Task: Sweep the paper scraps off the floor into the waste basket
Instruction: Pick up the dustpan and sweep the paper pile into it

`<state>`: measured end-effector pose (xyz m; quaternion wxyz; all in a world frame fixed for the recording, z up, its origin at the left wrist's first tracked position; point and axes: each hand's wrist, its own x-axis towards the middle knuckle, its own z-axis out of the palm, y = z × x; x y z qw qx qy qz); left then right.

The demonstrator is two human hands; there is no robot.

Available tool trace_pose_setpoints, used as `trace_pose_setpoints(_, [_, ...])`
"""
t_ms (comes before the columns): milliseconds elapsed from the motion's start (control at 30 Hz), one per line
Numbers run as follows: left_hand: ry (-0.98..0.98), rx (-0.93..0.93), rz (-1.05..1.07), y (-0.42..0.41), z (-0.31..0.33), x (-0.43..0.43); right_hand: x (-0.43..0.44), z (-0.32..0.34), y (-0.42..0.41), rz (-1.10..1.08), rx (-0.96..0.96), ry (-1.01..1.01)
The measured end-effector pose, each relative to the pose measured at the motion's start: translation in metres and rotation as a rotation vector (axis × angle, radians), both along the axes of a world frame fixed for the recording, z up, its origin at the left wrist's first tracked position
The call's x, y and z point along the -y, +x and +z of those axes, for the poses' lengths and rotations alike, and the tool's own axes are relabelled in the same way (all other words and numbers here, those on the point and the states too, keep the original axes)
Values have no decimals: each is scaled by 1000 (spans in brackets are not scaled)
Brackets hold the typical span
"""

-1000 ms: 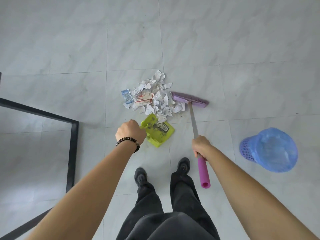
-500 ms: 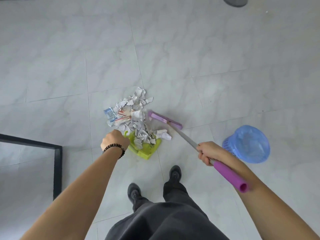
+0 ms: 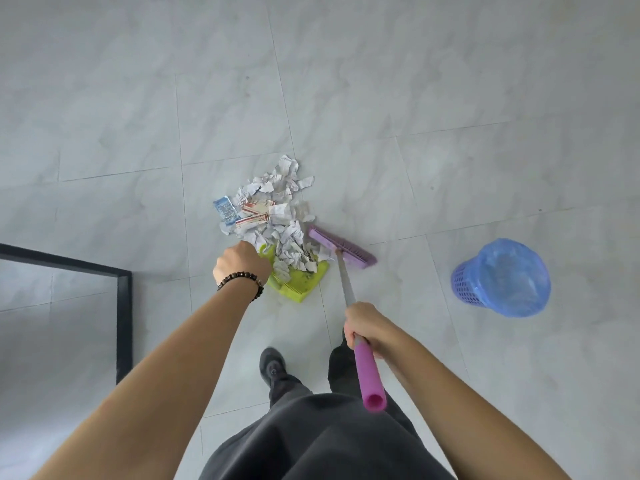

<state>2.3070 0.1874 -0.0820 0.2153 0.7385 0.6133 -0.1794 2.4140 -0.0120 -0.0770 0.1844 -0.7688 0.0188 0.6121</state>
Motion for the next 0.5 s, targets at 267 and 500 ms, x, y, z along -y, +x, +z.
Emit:
trace_pose_setpoints(267, [-13, 18, -22, -2, 2, 3, 26, 67, 64, -645, -377, -8])
trace_pose_setpoints(500, [-95, 20, 3, -25, 8, 1, -1, 67, 73, -437, -241, -1])
